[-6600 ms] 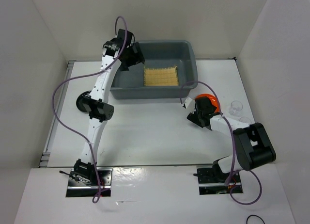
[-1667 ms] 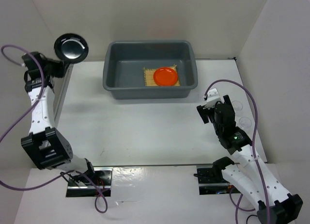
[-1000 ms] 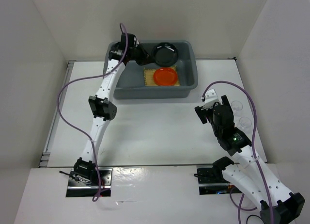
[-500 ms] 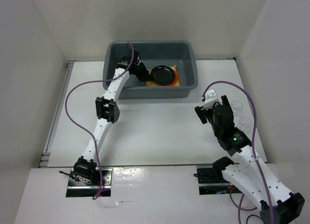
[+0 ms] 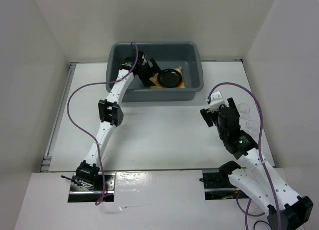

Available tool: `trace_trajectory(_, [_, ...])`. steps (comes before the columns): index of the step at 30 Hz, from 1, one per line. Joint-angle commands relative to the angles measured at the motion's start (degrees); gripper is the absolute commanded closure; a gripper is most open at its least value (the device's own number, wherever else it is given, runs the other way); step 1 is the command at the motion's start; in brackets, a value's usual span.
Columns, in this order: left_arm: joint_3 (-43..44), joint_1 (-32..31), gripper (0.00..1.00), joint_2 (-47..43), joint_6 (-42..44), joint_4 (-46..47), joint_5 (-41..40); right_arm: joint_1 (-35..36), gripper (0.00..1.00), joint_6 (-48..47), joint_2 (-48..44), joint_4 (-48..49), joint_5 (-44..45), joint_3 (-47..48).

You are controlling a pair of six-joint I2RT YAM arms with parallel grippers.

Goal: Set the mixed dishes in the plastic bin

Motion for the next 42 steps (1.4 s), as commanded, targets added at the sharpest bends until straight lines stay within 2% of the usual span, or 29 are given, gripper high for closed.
trace_trajectory(1, [2.27, 0.72, 0.00, -8.89, 3.37, -1.76, -3.83, 0.56, 0.03, 0.84, 1.53, 3.63, 3.69, -0.18])
trace_trajectory(4, [2.27, 3.52, 0.00, -18.63, 7.94, -10.36, -13.66, -0.75, 0.01, 3.03, 5.12, 0.66, 5.28, 5.60])
trace_trajectory(5, [2.27, 4.66, 0.00, -20.49, 9.34, -12.82, -16.74, -3.89, 0.01, 4.52, 8.79, -0.75, 5.29, 10.50])
trace_trajectory(6, [2.27, 4.67, 0.00, -22.25, 12.31, -17.72, -23.30, -6.44, 0.01, 4.53, 10.83, -2.07, 4.24, 13.24])
trace_trajectory(7, [2.27, 5.46, 0.00, -25.49, 13.65, -19.95, -26.49, -9.51, 0.01, 4.53, 13.28, -5.31, -0.03, 16.14])
trace_trajectory(8, [2.27, 5.46, 0.00, -26.91, 15.05, -23.45, -29.48, -15.72, 0.01, 4.01, 19.23, -7.17, -1.47, 21.91])
trace_trajectory(9, [0.70, 5.46, 0.00, -28.32, 18.46, -23.48, -31.86, -18.40, 0.01, 4.01, 22.77, -8.92, -2.52, 25.02])
trace_trajectory(11, [-4.47, 5.46, 0.00, -34.82, 19.37, -23.48, -37.67, -24.54, 0.01, 2.01, 29.89, -14.01, -4.28, 32.04])
trace_trajectory(13, [-8.61, 3.98, 0.00, -39.38, 20.77, -23.48, -42.41, -25.80, 0.01, -0.98, 36.58, -14.04, -2.89, 32.96])
trace_trajectory(17, [-11.77, 2.92, 0.00, -44.06, 22.28, -23.48, -42.52, -28.52, 0.01, -5.92, 42.21, -6.07, 2.89, 27.52])
trace_trajectory(24, [-24.52, 2.92, 0.00, -55.39, 24.21, -23.48, -42.52, -31.34, 0.03, -1.18, 53.47, -10.17, 1.25, 31.81])
trace_trajectory(33, [-38.05, 2.92, 0.00, -60.50, 24.21, -22.34, -39.63, -32.66, 0.11, -2.67, 60.76, -7.71, -0.51, 30.67])
trace_trajectory(39, [-45.27, 2.92, 0.00, -63.58, 24.21, -18.22, -39.01, -32.66, 0.24, -3.82, 64.02, -7.01, -4.64, 31.29])
trace_trajectory(42, [-51.06, 4.05, 0.00, -66.38, 23.59, -15.67, -38.31, -32.66, 0.36, -3.82, 65.86, -7.01, -6.23, 31.82])
